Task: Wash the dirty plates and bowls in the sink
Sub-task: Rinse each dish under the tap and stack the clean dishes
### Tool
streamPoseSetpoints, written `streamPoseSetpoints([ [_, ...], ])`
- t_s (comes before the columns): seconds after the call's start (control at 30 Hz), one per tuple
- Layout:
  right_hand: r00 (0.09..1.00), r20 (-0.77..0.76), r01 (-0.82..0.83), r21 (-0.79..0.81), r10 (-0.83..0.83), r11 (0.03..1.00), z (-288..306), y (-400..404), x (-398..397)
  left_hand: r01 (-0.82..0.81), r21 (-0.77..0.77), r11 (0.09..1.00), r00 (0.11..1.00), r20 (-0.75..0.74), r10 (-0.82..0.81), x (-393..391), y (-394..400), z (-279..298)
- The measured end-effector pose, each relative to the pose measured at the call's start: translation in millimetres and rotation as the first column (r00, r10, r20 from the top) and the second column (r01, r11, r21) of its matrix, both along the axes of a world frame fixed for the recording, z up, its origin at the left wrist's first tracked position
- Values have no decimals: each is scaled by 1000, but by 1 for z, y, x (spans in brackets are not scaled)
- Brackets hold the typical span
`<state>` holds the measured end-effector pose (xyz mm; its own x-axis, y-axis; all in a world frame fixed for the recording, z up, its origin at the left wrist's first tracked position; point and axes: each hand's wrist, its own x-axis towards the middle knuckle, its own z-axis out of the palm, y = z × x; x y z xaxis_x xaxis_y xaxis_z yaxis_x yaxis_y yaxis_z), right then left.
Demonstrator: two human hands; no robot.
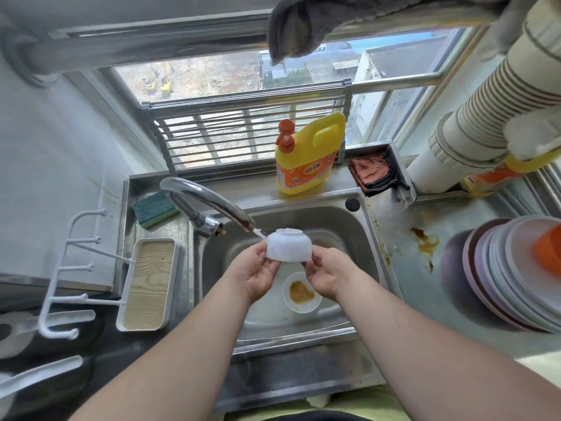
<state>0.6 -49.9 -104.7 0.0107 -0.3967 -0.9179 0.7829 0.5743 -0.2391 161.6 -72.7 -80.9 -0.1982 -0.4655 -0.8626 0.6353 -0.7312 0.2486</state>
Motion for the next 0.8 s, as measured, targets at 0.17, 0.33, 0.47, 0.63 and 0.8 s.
streamPoseSetpoints([
  [0.17, 1000, -3, -9, 78, 9, 997, -7, 5, -12, 44, -3, 999, 996, 77, -43, -1, 9, -8],
  [0.33, 971, -188, -147, 21, 148, 989, -11, 3, -4, 312, -92, 946, 910, 314, -270, -2, 11, -7],
  [0.47, 824, -427, -384, 64, 373, 921, -8, -4, 9, 444, -37, 895, 756, 552, -352, -7, 7, -9],
  [0.63, 849, -342, -426, 8, 403, 905, -20, -21, 3, 49, -85, 995, 960, 278, -23, -8, -11, -23],
  [0.8, 761, -412, -537, 31, 501, 843, -56, -30, 5, -172, -32, 985, 969, 175, 174, -20, -30, -41],
])
